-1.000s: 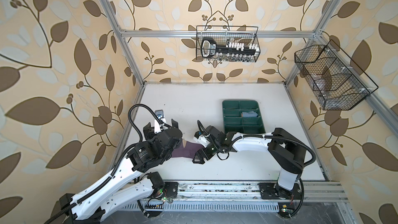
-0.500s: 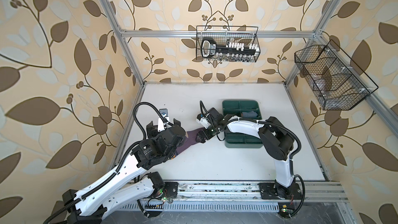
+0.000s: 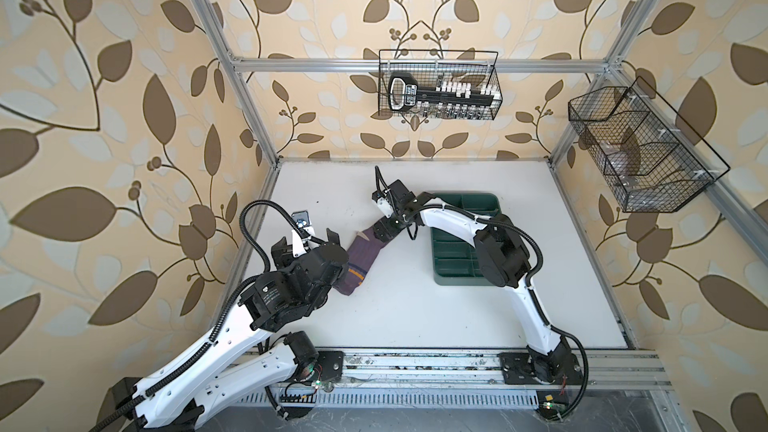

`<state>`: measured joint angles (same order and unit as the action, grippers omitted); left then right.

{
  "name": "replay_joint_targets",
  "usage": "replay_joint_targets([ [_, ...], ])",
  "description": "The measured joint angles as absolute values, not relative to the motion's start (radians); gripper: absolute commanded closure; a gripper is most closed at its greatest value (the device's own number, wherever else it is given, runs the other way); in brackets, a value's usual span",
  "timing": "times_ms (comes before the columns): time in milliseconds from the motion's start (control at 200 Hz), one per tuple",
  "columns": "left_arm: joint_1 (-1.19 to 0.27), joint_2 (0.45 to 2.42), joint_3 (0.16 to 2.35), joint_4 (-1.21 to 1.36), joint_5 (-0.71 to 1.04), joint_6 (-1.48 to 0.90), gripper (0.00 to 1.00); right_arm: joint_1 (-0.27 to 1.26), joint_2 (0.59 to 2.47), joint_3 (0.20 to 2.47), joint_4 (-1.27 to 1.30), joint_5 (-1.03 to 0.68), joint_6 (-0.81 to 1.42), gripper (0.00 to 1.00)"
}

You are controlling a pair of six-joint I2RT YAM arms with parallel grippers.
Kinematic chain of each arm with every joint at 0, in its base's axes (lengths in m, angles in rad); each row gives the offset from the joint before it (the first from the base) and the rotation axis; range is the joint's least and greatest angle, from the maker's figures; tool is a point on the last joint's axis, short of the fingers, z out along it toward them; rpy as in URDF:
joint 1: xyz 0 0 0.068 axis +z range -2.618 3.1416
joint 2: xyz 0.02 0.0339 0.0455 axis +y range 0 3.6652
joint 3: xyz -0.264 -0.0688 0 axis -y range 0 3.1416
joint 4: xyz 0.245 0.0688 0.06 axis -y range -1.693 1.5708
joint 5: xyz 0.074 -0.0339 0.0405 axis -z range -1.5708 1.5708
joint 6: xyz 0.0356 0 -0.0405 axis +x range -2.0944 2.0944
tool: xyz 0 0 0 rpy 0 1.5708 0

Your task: Roll the socks

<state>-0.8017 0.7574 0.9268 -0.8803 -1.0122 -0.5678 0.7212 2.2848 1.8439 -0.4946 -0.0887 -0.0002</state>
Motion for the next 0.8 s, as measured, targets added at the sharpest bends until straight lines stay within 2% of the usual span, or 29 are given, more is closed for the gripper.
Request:
replay_joint_targets([
  [225, -0.796, 0.745, 0.930, -0.925, -0.995, -0.607, 0.01, 0.892, 1.855, 1.457, -0.251, -0.034, -0.093, 0.00],
  [310, -0.796, 0.710, 0.932, -0.931, -1.001, -0.607, 0.01, 0.995, 1.736, 1.336, -0.126, 0.002, -0.134, 0.09],
  [350, -0.796, 0.693, 0.937, -0.939, -1.007, -0.606, 0.01, 1.048, 1.705, 1.279, -0.065, 0.015, -0.165, 0.10],
  [440, -0.796, 0.654, 0.952, -0.952, -1.030, -0.602, 0.01, 1.141, 1.714, 1.197, 0.025, 0.030, -0.209, 0.10],
  [530, -0.796, 0.621, 0.971, -0.960, -1.056, -0.595, 0.01, 1.193, 1.804, 1.188, 0.062, 0.032, -0.227, 0.09],
  [800, -0.796, 0.609, 0.986, -1.003, -1.091, -0.598, 0.01, 1.191, 2.034, 1.307, 0.096, 0.026, -0.213, 0.08],
])
